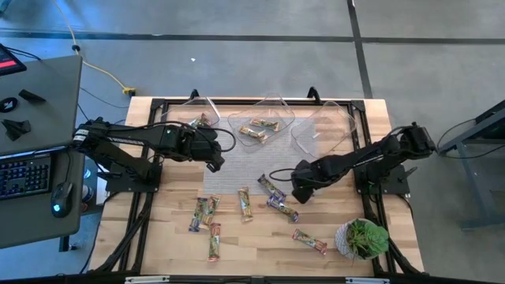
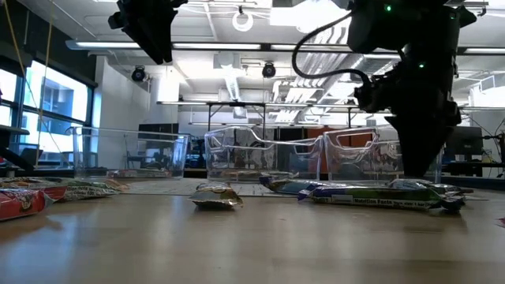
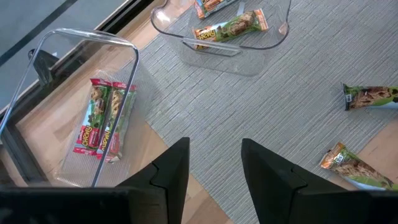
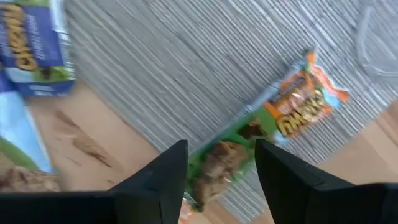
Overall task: Pick and place Granola Bars by type
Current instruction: Put the yellow granola bar into the middle transparent bin
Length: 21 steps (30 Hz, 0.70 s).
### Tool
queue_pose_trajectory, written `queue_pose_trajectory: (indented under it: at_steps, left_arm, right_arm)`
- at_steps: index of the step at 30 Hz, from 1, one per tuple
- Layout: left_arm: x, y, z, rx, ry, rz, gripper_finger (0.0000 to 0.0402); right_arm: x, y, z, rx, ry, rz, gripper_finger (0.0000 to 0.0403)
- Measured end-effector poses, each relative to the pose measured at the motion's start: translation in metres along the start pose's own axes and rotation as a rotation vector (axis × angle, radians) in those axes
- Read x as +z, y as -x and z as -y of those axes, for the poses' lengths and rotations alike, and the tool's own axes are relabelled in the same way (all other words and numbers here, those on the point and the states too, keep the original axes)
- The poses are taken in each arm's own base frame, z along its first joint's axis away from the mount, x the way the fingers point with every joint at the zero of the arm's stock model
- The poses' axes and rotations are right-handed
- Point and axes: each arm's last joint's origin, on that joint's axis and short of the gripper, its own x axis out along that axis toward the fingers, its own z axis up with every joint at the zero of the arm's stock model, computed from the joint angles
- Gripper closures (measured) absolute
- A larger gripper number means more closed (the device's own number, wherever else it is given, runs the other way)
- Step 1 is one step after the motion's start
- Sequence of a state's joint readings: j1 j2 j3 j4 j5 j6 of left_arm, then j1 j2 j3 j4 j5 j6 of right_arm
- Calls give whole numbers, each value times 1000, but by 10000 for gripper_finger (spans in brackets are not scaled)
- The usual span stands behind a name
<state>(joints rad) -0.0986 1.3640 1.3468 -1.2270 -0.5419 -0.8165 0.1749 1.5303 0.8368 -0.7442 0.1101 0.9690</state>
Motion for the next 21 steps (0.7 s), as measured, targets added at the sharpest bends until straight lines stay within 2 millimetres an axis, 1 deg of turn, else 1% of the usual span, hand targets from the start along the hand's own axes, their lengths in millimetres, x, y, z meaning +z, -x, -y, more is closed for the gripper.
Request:
queue_pose_trajectory:
  at_steps: [3,9,17,21]
  left_arm:
    - [0,0,0,0,0,0,261]
    - [0,0,0,1,-1,-1,261]
    - [0,0,0,2,-1,-1,261]
    - [0,0,0,2,-3,-1,261]
  right_arm:
    - [0,0,1,-10,-61,1,231]
    - [-3,0,9,-120,-162,20,231]
    - [1,0,6,-80,-196,52,230]
    - [0,-1,8,-118,-225,69,230]
